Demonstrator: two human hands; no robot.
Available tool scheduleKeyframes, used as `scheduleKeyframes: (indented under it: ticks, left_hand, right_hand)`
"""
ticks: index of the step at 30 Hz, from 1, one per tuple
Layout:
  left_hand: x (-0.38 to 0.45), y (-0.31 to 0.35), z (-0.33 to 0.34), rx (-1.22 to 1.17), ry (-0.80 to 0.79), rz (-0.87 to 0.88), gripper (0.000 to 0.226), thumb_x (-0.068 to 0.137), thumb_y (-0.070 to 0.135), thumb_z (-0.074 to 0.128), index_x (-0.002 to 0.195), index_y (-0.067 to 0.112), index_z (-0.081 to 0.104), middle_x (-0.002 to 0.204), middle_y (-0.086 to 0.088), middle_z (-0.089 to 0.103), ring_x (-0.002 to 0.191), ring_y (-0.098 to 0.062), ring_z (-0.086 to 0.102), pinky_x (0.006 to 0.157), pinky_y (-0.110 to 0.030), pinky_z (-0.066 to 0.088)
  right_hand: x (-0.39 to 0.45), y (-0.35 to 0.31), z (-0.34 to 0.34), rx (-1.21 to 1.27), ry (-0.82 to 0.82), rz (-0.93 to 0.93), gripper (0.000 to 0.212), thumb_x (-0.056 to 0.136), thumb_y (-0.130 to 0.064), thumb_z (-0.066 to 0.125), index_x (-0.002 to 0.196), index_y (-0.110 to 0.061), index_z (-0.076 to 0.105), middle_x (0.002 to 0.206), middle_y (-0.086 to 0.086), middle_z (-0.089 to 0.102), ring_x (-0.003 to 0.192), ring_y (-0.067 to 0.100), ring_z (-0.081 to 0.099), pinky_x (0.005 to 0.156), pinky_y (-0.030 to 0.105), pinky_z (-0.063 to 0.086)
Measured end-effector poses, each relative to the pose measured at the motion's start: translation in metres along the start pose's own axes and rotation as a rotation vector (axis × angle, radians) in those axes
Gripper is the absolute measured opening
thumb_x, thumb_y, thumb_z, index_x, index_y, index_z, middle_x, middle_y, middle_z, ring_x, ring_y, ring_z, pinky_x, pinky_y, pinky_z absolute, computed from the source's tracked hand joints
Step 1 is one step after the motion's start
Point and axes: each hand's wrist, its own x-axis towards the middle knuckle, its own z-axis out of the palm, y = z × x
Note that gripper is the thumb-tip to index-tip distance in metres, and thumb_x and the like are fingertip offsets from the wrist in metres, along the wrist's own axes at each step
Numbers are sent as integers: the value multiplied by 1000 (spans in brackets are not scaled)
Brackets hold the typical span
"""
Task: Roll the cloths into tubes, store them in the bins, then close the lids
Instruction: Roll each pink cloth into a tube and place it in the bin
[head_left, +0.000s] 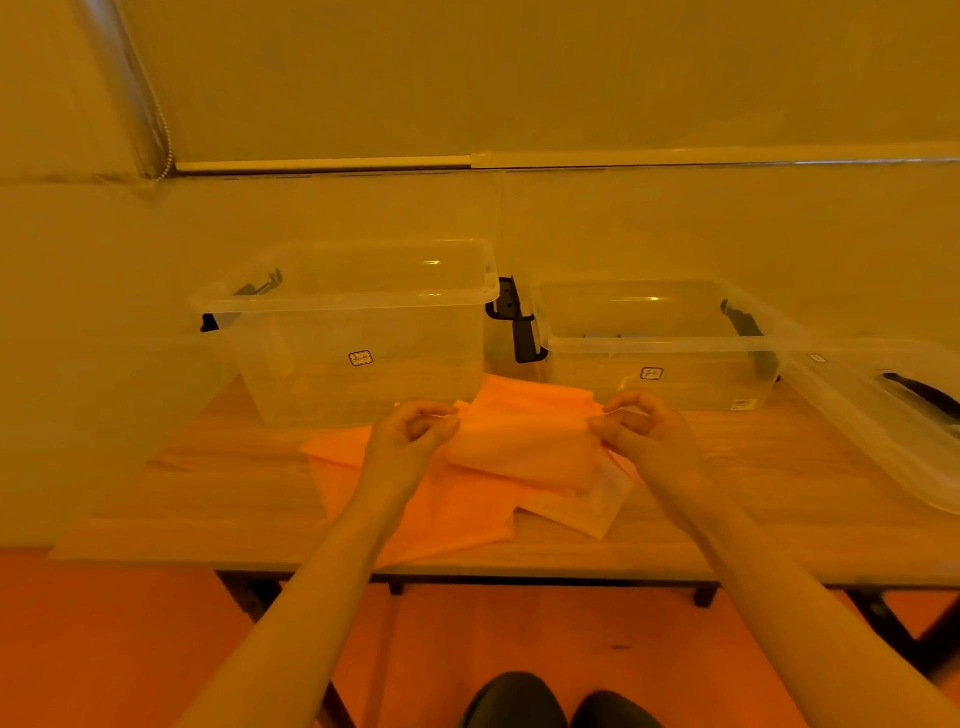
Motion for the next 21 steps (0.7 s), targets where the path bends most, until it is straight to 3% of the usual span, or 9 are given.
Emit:
scheduleKeyframes:
  ticks: [3, 7, 12, 18, 21]
  left_hand:
    - [-4, 0, -1, 55, -39, 16, 10, 90, 15, 63, 90, 23, 59, 78, 2, 66, 58, 7, 53, 54, -13, 39]
    - [-7, 3, 1, 78, -55, 31, 19, 91, 9, 60, 87, 27, 65, 93, 12, 66, 82, 4, 56, 64, -9, 44]
    - [-8, 6, -1, 137, -67, 10, 20, 89, 11, 63, 91, 31, 68, 100, 16, 63, 92, 3, 56, 73, -13, 44]
    - [-10, 7, -4, 215, -59, 13, 24, 79, 9, 73, 88, 31, 69, 95, 7, 64, 87, -10, 60, 72, -20, 49]
    - [-12, 7, -5, 209, -39, 25, 20, 79, 7, 74, 88, 24, 71, 91, 7, 67, 82, -6, 61, 70, -17, 51]
  right_hand:
    - [-8, -3, -3, -20, -38, -52, 10, 87, -8, 65, 91, -16, 63, 93, 2, 69, 90, 15, 67, 76, 26, 56]
    - [-12, -5, -4, -64, -56, -47, 15, 89, -8, 62, 98, -18, 69, 107, -4, 67, 100, 8, 62, 80, 25, 54]
    - [-15, -7, -8, -65, -43, -38, 20, 86, -8, 66, 97, -24, 71, 105, -11, 67, 101, 5, 61, 82, 24, 54]
    - [-18, -7, -6, -136, -22, -45, 23, 80, -6, 72, 92, -26, 71, 99, -12, 67, 93, 4, 62, 71, 18, 55]
    - [-19, -7, -4, -168, -7, -57, 20, 84, -7, 68, 93, -24, 70, 96, -15, 65, 89, -1, 59, 65, 13, 52]
